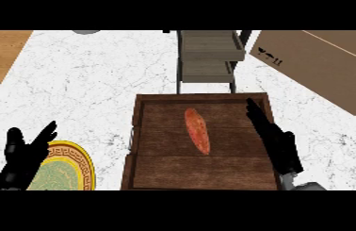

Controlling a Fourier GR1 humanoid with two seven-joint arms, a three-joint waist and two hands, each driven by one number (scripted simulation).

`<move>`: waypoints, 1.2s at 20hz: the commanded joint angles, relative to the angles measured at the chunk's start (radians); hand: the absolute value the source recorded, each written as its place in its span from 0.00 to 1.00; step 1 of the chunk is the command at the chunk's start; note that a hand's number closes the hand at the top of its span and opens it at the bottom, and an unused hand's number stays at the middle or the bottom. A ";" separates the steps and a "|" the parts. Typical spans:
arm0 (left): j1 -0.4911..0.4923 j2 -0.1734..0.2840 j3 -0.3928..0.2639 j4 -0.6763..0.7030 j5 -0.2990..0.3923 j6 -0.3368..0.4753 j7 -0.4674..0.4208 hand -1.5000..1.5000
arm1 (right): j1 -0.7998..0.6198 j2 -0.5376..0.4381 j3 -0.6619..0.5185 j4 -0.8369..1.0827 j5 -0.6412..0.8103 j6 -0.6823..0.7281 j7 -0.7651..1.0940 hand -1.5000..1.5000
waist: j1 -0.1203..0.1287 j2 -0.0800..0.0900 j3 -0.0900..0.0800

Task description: Pick the sweet potato from the tray and place it in the tiered basket

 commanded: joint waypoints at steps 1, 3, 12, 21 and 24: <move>0.033 -0.001 0.005 -0.063 -0.020 0.021 0.012 0.50 | -0.002 0.056 -0.051 0.110 -0.131 0.105 -0.093 1.00 | 0.011 -0.022 -0.005; -0.030 0.005 0.022 -0.040 -0.029 0.025 -0.028 0.50 | -0.006 0.151 -0.051 0.143 -0.292 0.200 -0.096 1.00 | 0.015 -0.012 -0.001; -0.008 -0.035 0.042 -0.039 -0.037 0.009 -0.148 0.50 | -0.044 0.222 -0.038 0.199 -0.188 0.093 -0.380 0.00 | 0.008 -0.023 -0.008; -0.022 -0.040 0.053 -0.029 -0.034 0.012 -0.128 0.50 | -0.260 -0.122 0.111 0.187 0.127 0.145 0.078 0.00 | 0.016 -0.025 -0.010; -0.044 -0.033 0.060 -0.001 -0.021 -0.028 -0.122 0.50 | -0.328 -0.140 0.146 0.130 0.037 0.341 0.202 0.00 | 0.007 -0.025 -0.009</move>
